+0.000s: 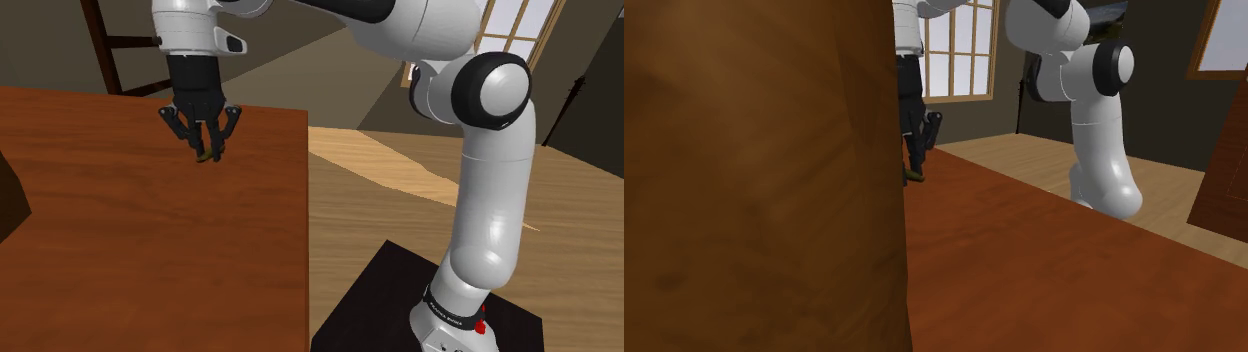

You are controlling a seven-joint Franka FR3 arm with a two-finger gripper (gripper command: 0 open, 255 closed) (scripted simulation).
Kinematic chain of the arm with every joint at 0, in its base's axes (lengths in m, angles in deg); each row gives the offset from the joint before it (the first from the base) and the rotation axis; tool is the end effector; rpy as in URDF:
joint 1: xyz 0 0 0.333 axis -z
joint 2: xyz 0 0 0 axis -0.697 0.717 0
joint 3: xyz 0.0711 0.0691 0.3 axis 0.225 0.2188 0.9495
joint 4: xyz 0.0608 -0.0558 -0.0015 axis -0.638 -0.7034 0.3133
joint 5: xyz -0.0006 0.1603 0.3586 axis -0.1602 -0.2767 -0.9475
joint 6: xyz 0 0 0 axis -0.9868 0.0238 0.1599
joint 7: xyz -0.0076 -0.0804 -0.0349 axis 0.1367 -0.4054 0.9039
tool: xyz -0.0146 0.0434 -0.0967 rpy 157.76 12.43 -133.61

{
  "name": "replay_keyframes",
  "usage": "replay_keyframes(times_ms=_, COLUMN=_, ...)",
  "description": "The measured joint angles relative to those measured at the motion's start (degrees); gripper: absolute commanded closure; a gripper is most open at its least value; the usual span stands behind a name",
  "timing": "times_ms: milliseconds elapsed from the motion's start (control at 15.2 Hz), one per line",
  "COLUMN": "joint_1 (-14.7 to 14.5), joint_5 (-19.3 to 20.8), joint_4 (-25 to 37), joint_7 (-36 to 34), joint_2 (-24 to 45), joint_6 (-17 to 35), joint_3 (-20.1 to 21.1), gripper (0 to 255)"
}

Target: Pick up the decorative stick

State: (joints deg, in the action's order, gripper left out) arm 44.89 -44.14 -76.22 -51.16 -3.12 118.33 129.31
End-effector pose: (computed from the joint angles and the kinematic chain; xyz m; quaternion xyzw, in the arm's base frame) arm 0.4895 0.3402 0.6393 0.9105 -0.4085 -0.0625 0.0113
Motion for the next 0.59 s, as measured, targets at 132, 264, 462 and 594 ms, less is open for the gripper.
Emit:
replay_keyframes(times_ms=132, joint_1=-0.76, joint_5=0.66, joint_4=2.72, joint_7=-0.41, joint_2=1.0, joint_6=-1.92, joint_3=0.04, gripper=255)
replay_keyframes(times_ms=264, joint_1=-1.97, joint_5=1.66, joint_4=6.29, joint_7=-1.0, joint_2=2.47, joint_6=-4.21, joint_3=0.08, gripper=255)
replay_keyframes(times_ms=462, joint_1=-3.82, joint_5=3.08, joint_4=11.51, joint_7=-1.75, joint_2=4.48, joint_6=-7.66, joint_3=0.09, gripper=255)
replay_keyframes(times_ms=594, joint_1=-5.33, joint_5=4.19, joint_4=15.52, joint_7=-2.2, joint_2=6.01, joint_6=-10.26, joint_3=0.03, gripper=255)
